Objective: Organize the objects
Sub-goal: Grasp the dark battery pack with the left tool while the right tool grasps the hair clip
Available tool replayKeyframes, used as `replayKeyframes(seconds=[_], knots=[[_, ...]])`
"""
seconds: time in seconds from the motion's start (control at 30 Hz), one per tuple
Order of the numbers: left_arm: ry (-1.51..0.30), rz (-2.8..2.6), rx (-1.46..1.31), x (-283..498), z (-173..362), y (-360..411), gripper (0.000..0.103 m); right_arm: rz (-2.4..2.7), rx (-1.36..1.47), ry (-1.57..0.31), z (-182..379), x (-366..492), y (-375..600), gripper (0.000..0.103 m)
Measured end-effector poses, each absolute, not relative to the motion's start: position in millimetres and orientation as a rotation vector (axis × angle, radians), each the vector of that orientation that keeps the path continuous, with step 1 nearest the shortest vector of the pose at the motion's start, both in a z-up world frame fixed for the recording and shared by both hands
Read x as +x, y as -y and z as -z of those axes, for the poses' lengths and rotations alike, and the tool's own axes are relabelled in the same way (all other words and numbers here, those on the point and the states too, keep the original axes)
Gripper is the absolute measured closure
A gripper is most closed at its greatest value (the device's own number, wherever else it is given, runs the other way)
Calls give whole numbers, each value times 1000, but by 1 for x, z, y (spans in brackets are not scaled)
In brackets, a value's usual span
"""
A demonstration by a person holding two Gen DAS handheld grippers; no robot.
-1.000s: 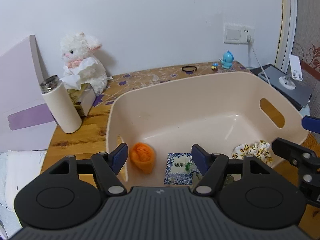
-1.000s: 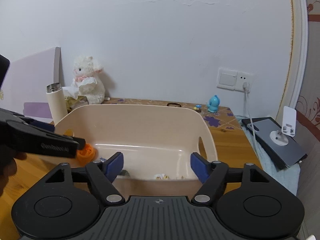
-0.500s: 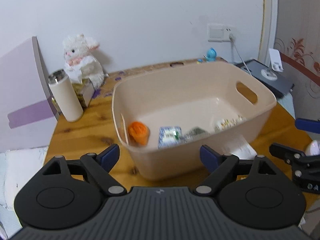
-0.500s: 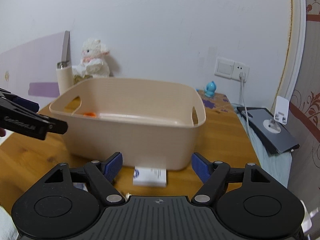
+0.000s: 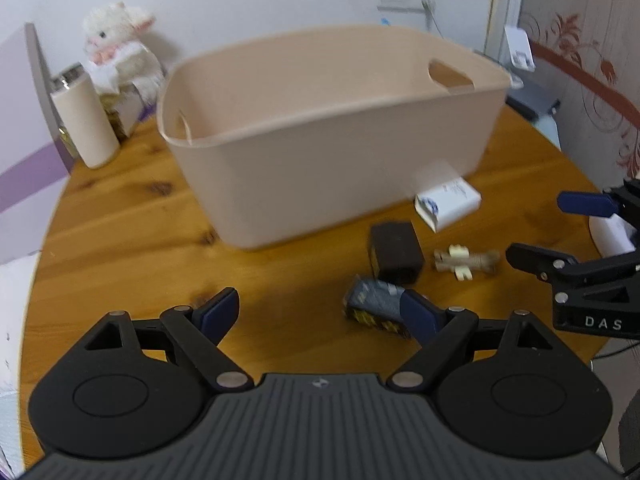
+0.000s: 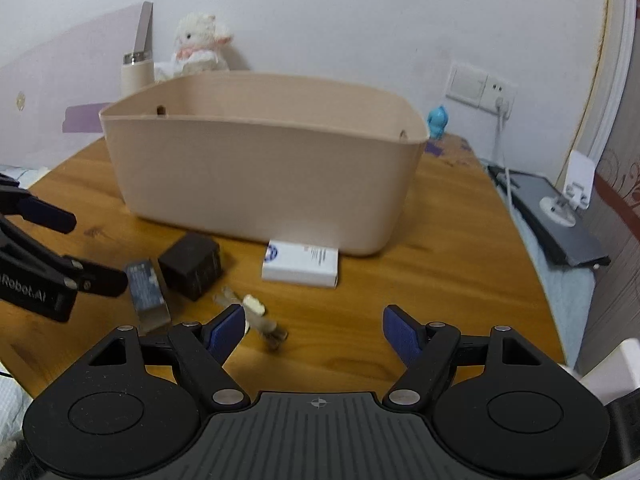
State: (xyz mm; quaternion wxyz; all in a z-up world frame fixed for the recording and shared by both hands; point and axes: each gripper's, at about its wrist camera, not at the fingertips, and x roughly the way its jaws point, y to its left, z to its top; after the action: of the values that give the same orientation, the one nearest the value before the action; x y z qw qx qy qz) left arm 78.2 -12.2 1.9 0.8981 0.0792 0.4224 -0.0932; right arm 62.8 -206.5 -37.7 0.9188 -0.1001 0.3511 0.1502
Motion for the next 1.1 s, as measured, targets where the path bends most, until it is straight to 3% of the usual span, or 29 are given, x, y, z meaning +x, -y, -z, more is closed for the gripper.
replayKeyframes(seconds=[0.33, 0.53, 0.83, 0.9, 1.03, 1.1], knots=[[-919, 231, 185, 85, 29, 29, 15, -389, -234, -755, 59, 70, 196, 25], [-931, 225, 131, 99, 37, 26, 15, -412, -239, -751, 62, 76, 190, 31], [-913, 272, 44, 96, 27, 26, 11, -466, -189, -752, 62, 75, 193, 51], [-899, 258, 54, 97, 26, 28, 10, -467, -188, -749, 62, 75, 192, 64], [-916, 223, 58, 108, 33, 31, 10, -468, -186, -747, 62, 72, 191, 77], [-932, 208, 55, 112, 38, 32, 11, -471, -184, -747, 62, 71, 191, 90]])
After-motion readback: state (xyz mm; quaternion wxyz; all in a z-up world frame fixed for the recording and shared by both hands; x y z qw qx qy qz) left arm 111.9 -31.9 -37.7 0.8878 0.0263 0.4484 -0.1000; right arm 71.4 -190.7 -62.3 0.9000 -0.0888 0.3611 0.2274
